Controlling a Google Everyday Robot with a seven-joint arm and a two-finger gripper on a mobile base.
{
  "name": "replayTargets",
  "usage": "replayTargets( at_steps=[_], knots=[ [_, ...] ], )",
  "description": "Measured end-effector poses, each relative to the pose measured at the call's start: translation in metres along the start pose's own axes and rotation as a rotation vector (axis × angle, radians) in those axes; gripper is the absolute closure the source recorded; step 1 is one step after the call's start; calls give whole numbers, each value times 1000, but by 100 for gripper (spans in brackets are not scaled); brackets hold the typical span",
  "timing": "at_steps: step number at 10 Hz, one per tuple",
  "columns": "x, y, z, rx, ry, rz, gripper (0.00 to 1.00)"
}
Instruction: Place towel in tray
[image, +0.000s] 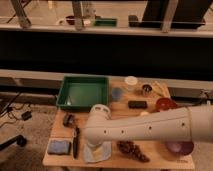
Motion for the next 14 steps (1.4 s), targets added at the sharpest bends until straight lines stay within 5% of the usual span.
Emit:
replayTargets(
  at_steps=[10,14],
  knots=[
    [27,19,32,-125,47,21,20],
    [24,26,41,-103,-21,12,20]
  ],
)
